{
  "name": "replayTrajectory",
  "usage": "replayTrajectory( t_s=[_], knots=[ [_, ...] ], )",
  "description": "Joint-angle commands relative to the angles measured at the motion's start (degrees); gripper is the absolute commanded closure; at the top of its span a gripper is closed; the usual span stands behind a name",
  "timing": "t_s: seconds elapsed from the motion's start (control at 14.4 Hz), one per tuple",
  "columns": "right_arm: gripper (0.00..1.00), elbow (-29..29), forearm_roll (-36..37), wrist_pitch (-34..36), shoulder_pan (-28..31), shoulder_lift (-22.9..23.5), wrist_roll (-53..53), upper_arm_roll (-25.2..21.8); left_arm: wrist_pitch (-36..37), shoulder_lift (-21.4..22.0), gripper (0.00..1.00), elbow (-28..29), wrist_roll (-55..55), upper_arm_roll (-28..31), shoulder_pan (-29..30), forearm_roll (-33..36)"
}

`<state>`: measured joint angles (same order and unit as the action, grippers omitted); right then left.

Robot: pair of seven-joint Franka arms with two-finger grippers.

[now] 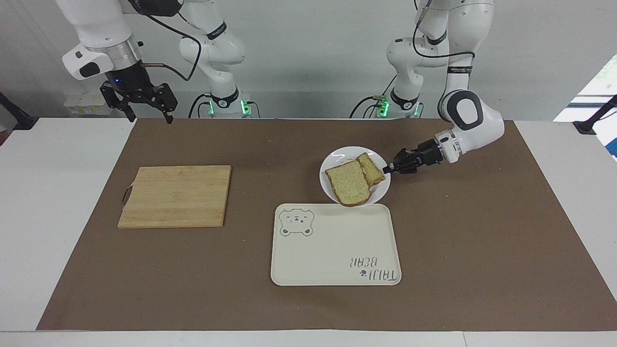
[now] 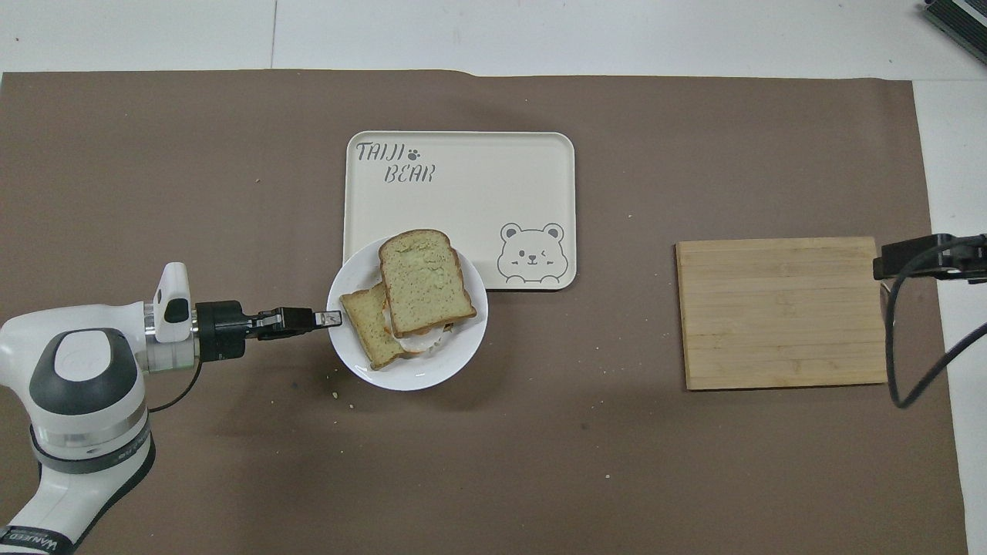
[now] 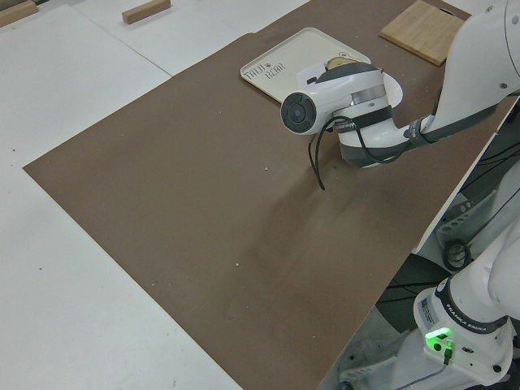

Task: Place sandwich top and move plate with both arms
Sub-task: 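Push the plate with the left gripper onto the bear tray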

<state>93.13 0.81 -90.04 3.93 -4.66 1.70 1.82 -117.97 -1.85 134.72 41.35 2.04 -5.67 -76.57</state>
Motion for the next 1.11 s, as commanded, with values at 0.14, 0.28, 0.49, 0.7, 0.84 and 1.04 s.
replayTrajectory(
  t_s=[0.14,0.28,0.49,0.7,0.84,1.04],
  knots=[
    [0.00,-0.06,-0.11,0.92,0.20,-0.26,-1.35,0.11,-9.72,-9.02,1.00,-9.72,-3.03,-0.72,-4.87,-9.53],
    [0.00,-0.06,-0.11,0.92,0.29,-0.26,-1.35,0.02,-10.95,-14.56,1.00,-14.63,-3.12,-2.12,-4.88,-12.29],
    [0.00,-0.06,-0.11,0.92,0.29,-0.26,-1.35,0.02,-14.91,-20.29,1.00,-20.44,-3.12,-3.35,-4.44,-12.55],
    [0.00,-0.06,-0.11,0.92,0.29,-0.26,-1.35,0.02,-15.97,-21.79,1.00,-21.69,-3.30,-3.71,-4.44,-12.47],
    [0.00,-0.06,-0.11,0.92,0.29,-0.26,-1.35,0.02,-15.88,-21.53,1.00,-21.69,-3.38,-3.80,-4.52,-11.85],
    [0.00,-0.06,-0.11,0.92,0.38,-0.35,-1.44,0.02,-15.35,-20.83,0.74,-20.90,-4.09,-3.62,-5.22,-11.67]
  ],
)
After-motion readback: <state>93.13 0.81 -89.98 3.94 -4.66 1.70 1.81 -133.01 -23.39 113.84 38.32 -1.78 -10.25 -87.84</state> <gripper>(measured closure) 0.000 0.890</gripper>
